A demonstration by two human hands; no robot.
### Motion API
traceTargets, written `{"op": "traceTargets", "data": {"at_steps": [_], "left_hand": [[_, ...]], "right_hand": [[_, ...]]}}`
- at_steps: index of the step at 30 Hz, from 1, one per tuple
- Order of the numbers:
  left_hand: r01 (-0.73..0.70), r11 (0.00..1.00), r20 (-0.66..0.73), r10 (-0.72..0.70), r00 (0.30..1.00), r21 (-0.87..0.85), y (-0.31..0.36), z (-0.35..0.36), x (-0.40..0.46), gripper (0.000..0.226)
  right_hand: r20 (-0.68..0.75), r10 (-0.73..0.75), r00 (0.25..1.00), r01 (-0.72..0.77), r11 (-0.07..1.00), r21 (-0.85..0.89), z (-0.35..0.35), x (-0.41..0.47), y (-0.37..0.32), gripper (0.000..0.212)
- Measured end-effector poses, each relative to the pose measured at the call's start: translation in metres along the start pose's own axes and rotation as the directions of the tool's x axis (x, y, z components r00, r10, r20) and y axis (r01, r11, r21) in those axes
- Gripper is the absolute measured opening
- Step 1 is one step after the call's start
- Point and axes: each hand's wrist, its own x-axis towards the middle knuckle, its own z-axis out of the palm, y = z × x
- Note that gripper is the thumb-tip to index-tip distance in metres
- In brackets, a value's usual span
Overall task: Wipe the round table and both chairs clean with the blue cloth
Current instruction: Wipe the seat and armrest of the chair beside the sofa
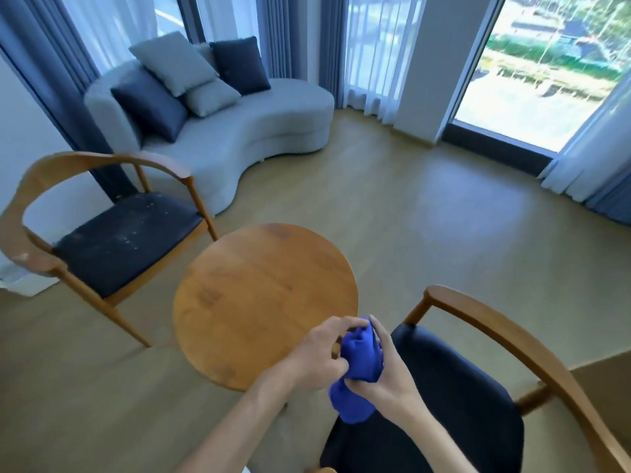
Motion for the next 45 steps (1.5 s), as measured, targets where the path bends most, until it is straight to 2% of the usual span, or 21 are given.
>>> {"op": "traceTargets", "data": {"at_steps": [3, 8, 14, 17, 22, 27, 29, 31, 33, 35, 37, 38, 42, 45], "left_hand": [[-0.033, 0.996, 0.059, 0.028, 0.998, 0.081, 0.014, -0.020, -0.028, 0.072], [-0.095, 0.992, 0.052, 0.091, 0.995, 0.081, 0.019, -0.066, -0.064, 0.067], [-0.128, 0.990, -0.136, 0.135, 0.981, 0.061, -0.017, -0.168, -0.123, 0.055], [-0.107, 0.994, -0.250, 0.100, 0.963, -0.016, -0.038, -0.230, -0.159, 0.048], [-0.097, 0.986, -0.463, 0.023, 0.886, -0.137, -0.073, -0.320, -0.216, 0.047], [-0.052, 0.999, -0.578, 0.041, 0.815, -0.001, -0.097, -0.385, -0.248, 0.047], [-0.025, 0.998, -0.635, 0.060, 0.770, 0.064, -0.107, -0.412, -0.254, 0.043], [-0.038, 0.996, -0.642, 0.081, 0.763, 0.081, -0.118, -0.440, -0.260, 0.037], [-0.053, 0.997, -0.613, 0.075, 0.786, 0.053, -0.133, -0.468, -0.262, 0.033], [-0.086, 0.996, -0.566, 0.066, 0.822, -0.009, -0.149, -0.495, -0.259, 0.031], [-0.110, 0.992, -0.531, 0.063, 0.845, -0.057, -0.167, -0.523, -0.248, 0.031], [-0.114, 0.991, -0.523, 0.058, 0.850, -0.075, -0.176, -0.538, -0.241, 0.030], [-0.093, 0.978, -0.515, -0.016, 0.857, -0.185, -0.212, -0.599, -0.199, 0.028], [-0.075, 0.958, -0.501, -0.078, 0.862, -0.277, -0.236, -0.641, -0.169, 0.027]], "right_hand": [[0.085, -0.026, 0.996, 0.031, 0.998, -0.055, 0.009, -0.012, -0.029, 0.108], [0.113, -0.118, 0.987, 0.132, 0.983, -0.129, 0.043, -0.012, -0.071, 0.096], [0.295, -0.188, 0.937, 0.214, 0.975, -0.056, 0.115, 0.014, -0.141, 0.083], [0.280, -0.244, 0.929, 0.276, 0.958, -0.080, 0.177, 0.034, -0.183, 0.077], [0.209, -0.333, 0.919, 0.361, 0.925, -0.114, 0.284, 0.064, -0.251, 0.053], [0.168, -0.499, 0.850, 0.522, 0.840, -0.149, 0.370, 0.088, -0.300, 0.049], [0.223, -0.514, 0.828, 0.545, 0.832, -0.104, 0.393, 0.102, -0.312, 0.049], [0.308, -0.512, 0.802, 0.551, 0.833, -0.050, 0.408, 0.122, -0.319, 0.055], [0.415, -0.475, 0.776, 0.541, 0.840, -0.051, 0.420, 0.150, -0.320, 0.075], [0.555, -0.391, 0.735, 0.471, 0.882, -0.002, 0.436, 0.180, -0.318, 0.089], [0.646, -0.350, 0.679, 0.405, 0.912, 0.068, 0.458, 0.208, -0.315, 0.088], [0.649, -0.351, 0.675, 0.389, 0.917, 0.091, 0.471, 0.222, -0.313, 0.085], [0.489, -0.367, 0.791, 0.328, 0.930, 0.167, 0.520, 0.279, -0.306, 0.066], [0.385, -0.328, 0.863, 0.275, 0.943, 0.186, 0.545, 0.323, -0.314, 0.062]]}}
